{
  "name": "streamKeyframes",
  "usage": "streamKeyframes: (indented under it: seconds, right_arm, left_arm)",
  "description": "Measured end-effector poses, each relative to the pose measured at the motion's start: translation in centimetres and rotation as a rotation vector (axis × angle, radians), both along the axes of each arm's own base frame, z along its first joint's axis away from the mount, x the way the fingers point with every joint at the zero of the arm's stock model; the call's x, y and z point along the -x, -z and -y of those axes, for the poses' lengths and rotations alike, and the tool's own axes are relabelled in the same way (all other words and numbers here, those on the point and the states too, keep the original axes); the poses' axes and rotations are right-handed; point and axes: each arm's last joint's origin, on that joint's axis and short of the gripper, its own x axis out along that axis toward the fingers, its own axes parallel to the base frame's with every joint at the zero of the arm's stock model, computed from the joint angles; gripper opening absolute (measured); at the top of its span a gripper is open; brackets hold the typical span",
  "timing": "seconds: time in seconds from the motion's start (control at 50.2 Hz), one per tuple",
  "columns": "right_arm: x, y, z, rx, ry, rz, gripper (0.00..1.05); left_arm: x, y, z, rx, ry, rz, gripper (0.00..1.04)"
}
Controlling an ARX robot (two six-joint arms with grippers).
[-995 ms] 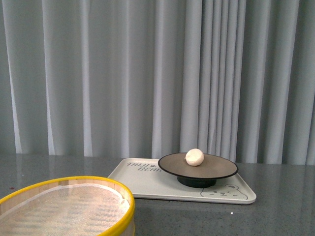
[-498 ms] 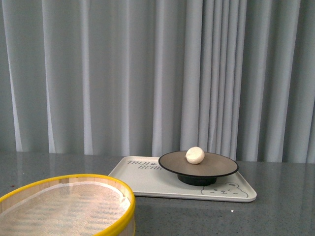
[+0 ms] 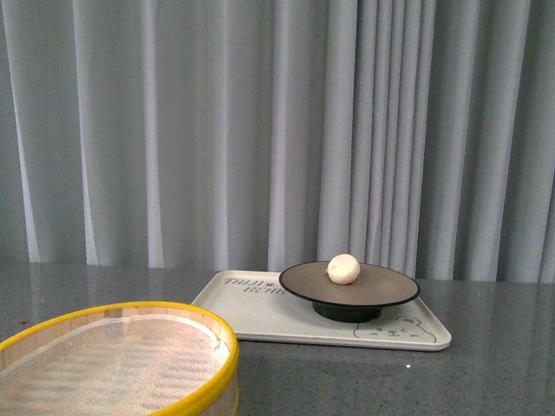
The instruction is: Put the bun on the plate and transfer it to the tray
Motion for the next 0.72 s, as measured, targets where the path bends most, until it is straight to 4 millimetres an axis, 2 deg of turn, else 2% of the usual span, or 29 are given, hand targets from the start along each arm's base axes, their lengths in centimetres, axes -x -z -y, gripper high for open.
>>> streamKeyframes:
  seconds: [0.06, 0.279, 0.716]
  right_arm:
    - [0.00, 0.00, 0.00, 0.000, 0.000, 0.000, 0.66]
    - [0.00, 0.00, 0.00, 0.000, 0.000, 0.000, 0.97]
    - [0.00, 0.00, 0.00, 0.000, 0.000, 0.000, 0.96]
  left_arm:
    - [0.00, 0.00, 0.00, 0.000, 0.000, 0.000, 0.98]
    - [0.00, 0.00, 0.00, 0.000, 0.000, 0.000, 0.98]
    - [0.00, 0.00, 0.00, 0.000, 0.000, 0.000, 0.98]
